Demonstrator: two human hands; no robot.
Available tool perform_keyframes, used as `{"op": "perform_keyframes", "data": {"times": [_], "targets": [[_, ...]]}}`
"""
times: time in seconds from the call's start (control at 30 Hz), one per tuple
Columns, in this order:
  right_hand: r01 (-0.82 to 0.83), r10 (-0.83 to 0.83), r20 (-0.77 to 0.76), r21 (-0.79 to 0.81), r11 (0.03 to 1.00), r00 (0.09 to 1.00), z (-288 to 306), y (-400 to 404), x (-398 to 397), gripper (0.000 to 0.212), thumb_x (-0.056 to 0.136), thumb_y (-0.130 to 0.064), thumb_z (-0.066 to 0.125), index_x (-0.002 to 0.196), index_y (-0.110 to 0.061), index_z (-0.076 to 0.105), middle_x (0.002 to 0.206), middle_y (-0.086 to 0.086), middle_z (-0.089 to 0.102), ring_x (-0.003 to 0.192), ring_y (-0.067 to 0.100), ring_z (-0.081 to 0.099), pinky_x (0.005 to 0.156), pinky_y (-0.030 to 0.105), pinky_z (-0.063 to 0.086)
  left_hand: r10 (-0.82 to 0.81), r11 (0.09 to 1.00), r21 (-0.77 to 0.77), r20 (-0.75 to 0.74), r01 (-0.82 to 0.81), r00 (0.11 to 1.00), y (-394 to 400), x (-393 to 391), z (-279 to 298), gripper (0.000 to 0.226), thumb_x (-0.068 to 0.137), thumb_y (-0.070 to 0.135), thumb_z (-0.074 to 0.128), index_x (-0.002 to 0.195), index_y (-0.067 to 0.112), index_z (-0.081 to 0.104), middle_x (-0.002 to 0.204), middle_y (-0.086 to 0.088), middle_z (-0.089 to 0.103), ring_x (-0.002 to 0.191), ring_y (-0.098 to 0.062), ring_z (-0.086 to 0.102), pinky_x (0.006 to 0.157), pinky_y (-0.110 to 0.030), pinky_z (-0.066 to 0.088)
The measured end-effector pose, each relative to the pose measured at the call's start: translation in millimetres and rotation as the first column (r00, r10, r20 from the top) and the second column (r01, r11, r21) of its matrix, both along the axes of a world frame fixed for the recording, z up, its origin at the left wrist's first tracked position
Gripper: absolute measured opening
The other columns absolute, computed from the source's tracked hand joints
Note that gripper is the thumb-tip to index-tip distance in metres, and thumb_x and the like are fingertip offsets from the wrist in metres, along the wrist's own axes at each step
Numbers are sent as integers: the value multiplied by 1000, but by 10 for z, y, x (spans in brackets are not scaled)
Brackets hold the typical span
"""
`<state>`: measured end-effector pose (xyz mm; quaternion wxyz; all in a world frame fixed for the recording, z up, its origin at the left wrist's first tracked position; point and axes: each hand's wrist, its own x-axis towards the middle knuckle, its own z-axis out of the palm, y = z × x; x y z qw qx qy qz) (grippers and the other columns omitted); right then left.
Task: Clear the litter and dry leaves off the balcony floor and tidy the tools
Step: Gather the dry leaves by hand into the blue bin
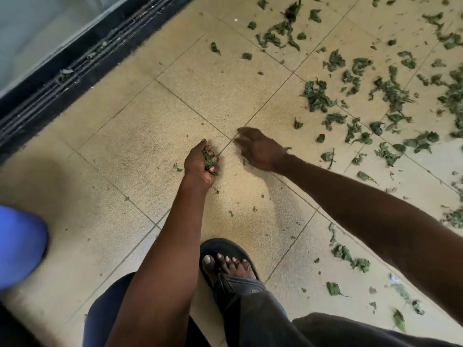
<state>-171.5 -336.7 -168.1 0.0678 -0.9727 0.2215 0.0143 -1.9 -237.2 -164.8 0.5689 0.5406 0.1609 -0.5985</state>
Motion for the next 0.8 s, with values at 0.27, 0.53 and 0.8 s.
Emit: {"op": "perform_keyframes", "data": {"times": [0.27, 0.53, 0.8], "targets": [[234, -250, 216, 95, 968, 944, -188, 254, -623, 23, 85, -1, 61, 106, -3, 71, 121, 15, 66, 117, 33, 59, 104, 54, 44, 65, 998, -2, 1, -65, 998, 259, 65, 80, 26, 99, 32, 53, 77, 18, 52, 55, 6, 46, 40, -7, 41, 31, -17, 24], [-147, 124, 111, 230, 962, 986, -22, 1054, 827, 60, 83, 1, 53, 142, -3, 45, 153, 14, 38, 144, 29, 31, 120, 43, 21, 279, 960, -5, -1, -279, 960, 729, 511, 301, 38, 104, 29, 40, 68, 18, 44, 39, 5, 46, 28, -8, 39, 28, -13, 23], [-280, 298, -144, 131, 951, 944, -99, 1161, 935, 62, 98, -18, 43, 153, -1, 19, 161, 17, 15, 149, 30, 13, 122, 40, 15, 277, 959, 58, 37, -279, 960, 930, 612, 172, 38, 103, 31, 42, 66, 20, 42, 42, 6, 40, 31, -8, 32, 29, -16, 20]]}}
